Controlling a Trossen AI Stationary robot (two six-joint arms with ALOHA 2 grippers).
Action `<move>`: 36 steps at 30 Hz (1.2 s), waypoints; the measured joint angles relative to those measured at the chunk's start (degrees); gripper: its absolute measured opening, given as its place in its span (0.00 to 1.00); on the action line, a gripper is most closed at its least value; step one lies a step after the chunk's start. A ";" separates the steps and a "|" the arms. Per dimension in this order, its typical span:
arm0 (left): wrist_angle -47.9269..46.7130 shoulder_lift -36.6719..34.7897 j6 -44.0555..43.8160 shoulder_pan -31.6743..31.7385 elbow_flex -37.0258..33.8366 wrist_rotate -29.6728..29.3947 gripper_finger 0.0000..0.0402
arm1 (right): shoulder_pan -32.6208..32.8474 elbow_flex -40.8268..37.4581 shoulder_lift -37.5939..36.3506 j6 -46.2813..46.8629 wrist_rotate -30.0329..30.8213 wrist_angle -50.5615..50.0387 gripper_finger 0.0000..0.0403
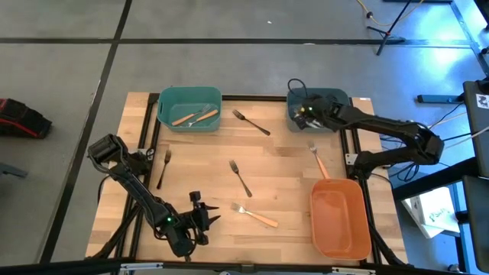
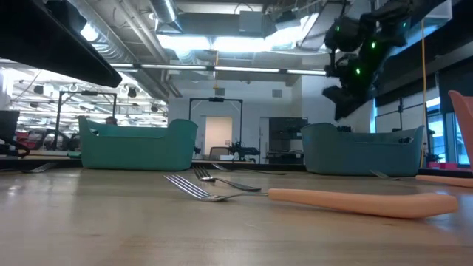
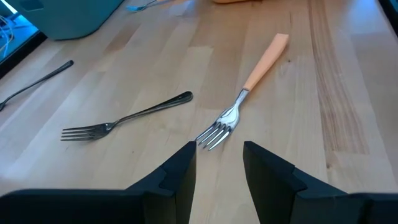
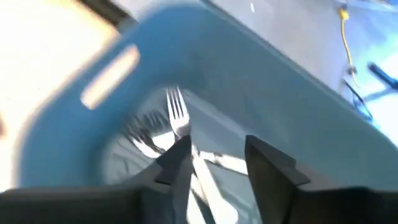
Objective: Sort silverware by color (type)
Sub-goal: Put the black fork into the orange bin
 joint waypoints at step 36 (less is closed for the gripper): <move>-20.15 -5.77 -29.09 -4.05 -1.01 6.59 0.32 | 43.80 6.19 31.22 9.68 -5.90 46.03 0.45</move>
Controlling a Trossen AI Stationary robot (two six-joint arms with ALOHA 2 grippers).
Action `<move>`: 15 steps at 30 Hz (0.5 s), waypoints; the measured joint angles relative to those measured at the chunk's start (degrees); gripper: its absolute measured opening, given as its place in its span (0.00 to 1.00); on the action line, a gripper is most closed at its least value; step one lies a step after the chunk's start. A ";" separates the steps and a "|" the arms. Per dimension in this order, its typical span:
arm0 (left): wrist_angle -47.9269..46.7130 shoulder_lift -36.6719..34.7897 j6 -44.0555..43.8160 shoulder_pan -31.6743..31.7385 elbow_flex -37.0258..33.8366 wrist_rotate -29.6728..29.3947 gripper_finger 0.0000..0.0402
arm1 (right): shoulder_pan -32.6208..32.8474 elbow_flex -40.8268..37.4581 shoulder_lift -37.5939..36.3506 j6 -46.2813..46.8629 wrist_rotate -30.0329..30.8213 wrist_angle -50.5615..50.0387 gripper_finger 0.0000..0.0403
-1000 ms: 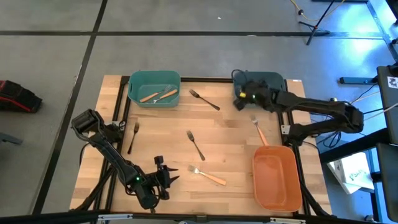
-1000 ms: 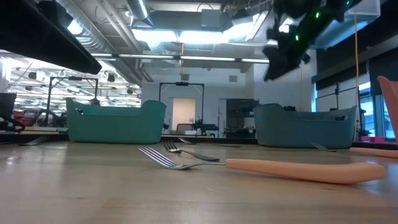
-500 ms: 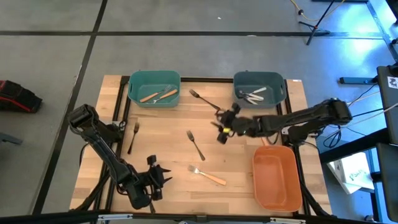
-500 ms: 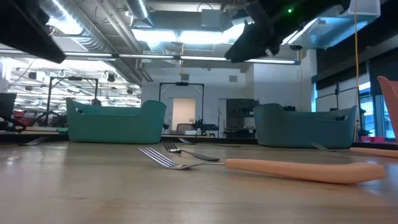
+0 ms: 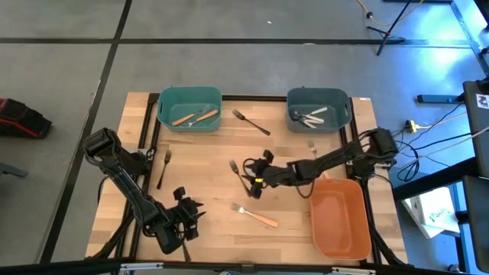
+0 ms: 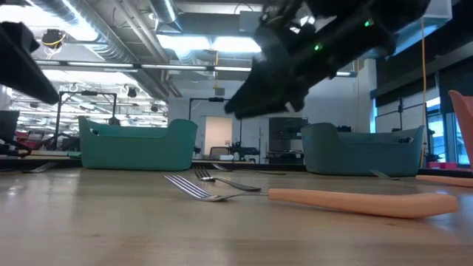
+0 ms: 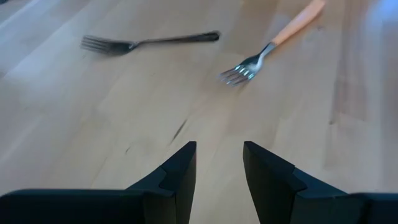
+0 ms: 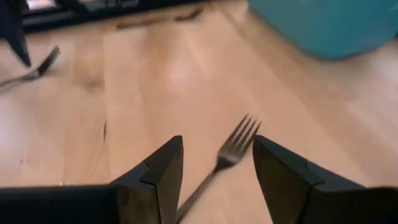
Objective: Sort silverware by color (type)
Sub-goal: Put the black fork into the orange bin
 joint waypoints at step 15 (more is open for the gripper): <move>-0.03 -4.44 5.68 -1.15 -1.77 4.10 0.32 | -0.51 18.85 10.96 3.22 -1.26 -21.96 0.44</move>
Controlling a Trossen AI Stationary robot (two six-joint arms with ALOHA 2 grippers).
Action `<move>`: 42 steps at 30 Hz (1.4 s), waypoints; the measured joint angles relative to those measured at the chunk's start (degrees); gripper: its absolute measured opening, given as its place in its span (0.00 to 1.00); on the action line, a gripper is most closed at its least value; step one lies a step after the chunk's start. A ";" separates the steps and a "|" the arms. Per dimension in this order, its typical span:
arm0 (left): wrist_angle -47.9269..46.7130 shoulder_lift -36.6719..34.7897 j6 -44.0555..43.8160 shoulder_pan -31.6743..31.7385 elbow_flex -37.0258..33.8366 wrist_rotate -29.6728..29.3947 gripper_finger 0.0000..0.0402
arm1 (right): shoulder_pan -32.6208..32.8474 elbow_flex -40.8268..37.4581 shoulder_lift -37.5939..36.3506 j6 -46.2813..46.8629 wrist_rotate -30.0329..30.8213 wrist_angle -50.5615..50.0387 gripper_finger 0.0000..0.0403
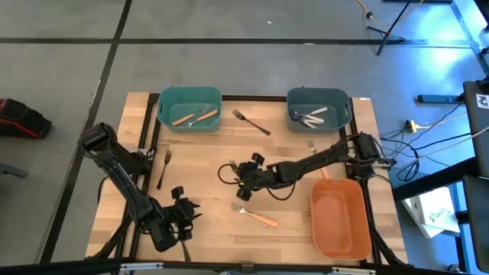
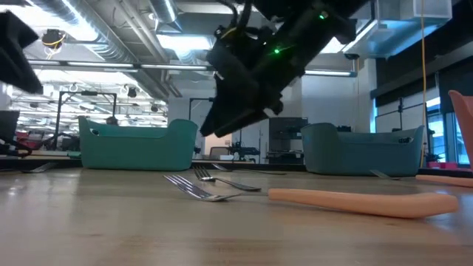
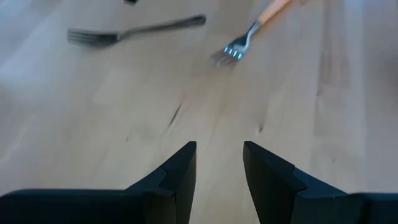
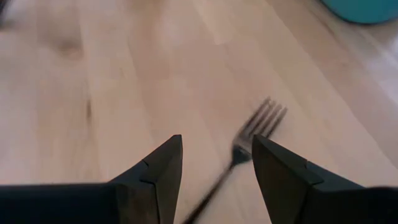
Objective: Sort silverware by color (type)
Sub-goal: Put the black fork into the orange bin
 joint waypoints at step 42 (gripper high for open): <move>-18.52 -20.44 21.71 35.27 4.32 13.07 0.32 | 5.37 -4.46 -4.87 5.17 5.18 -16.36 0.44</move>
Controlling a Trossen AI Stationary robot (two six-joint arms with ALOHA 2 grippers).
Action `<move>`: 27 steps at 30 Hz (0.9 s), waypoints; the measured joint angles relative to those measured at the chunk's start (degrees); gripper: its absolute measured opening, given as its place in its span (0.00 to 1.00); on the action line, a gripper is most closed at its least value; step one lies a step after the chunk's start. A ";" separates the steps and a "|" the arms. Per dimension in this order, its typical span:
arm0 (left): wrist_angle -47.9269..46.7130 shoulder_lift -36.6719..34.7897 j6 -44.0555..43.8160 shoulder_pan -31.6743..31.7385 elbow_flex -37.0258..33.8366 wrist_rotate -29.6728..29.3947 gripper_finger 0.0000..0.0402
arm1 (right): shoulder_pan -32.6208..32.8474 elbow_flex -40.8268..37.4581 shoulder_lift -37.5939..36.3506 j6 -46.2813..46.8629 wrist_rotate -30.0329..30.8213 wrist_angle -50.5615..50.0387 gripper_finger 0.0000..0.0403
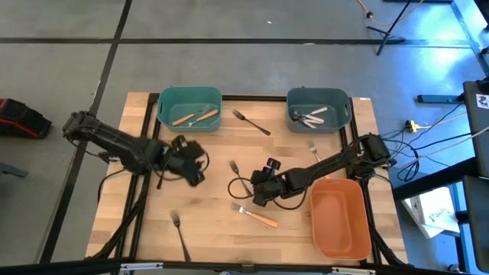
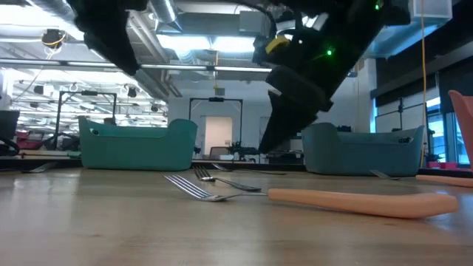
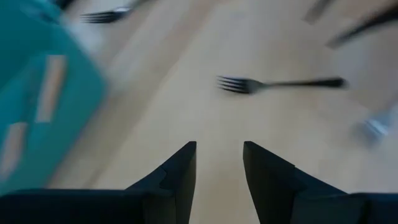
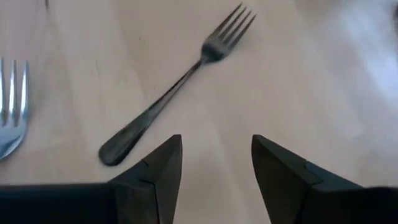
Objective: Sort silverware by color (type)
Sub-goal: Put the black fork into the orange bin
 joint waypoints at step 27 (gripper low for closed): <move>-13.44 0.90 19.12 46.21 7.38 9.25 0.32 | 3.32 -5.51 -1.51 -3.58 2.76 19.73 0.44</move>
